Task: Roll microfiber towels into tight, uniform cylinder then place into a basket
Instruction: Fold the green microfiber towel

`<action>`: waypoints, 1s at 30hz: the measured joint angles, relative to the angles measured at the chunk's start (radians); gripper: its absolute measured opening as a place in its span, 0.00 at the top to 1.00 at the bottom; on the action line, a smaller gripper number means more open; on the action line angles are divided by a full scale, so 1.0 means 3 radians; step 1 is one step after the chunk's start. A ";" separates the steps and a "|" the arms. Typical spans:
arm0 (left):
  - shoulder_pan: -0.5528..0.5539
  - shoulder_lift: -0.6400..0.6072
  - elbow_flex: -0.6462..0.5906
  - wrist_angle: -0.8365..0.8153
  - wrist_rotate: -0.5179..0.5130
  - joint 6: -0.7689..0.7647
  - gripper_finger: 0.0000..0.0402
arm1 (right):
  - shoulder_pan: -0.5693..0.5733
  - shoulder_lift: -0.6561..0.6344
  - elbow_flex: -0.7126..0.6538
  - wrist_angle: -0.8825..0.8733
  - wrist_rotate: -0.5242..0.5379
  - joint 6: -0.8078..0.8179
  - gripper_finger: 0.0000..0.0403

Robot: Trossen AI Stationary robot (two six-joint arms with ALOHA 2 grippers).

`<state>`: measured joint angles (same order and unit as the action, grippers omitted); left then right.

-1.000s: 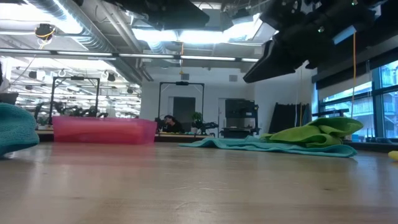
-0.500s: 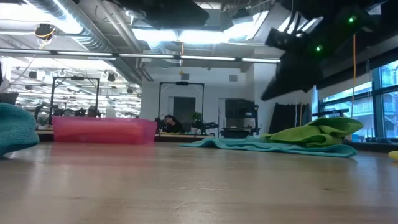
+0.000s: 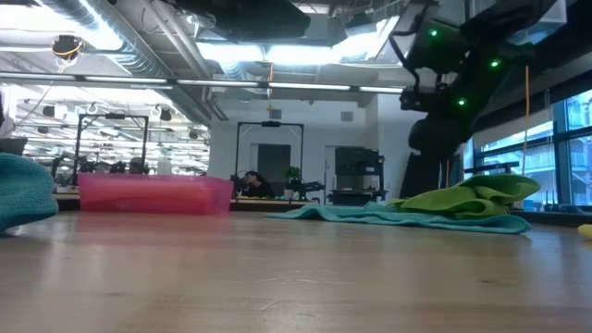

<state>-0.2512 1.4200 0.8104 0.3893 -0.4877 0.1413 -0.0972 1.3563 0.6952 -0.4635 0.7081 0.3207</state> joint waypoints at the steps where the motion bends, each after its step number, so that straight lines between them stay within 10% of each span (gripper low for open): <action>1: 0.0000 0.0000 0.0000 0.0000 0.0000 0.0000 0.63 | -0.0047 0.0009 0.0000 0.0086 -0.0038 -0.0044 0.72; 12: 0.0000 0.0000 0.0000 -0.0001 0.0000 -0.0003 0.63 | -0.0668 0.0256 -0.0155 0.1306 -0.1235 -0.0821 0.61; 30: 0.0000 0.0000 0.0000 0.0000 0.0000 -0.0005 0.63 | -0.1010 0.0574 -0.0172 0.1368 -0.1074 -0.1281 0.44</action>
<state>-0.2512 1.4200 0.8104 0.3893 -0.4878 0.1399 -0.4004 1.5286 0.6437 -0.0532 0.3859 -0.0635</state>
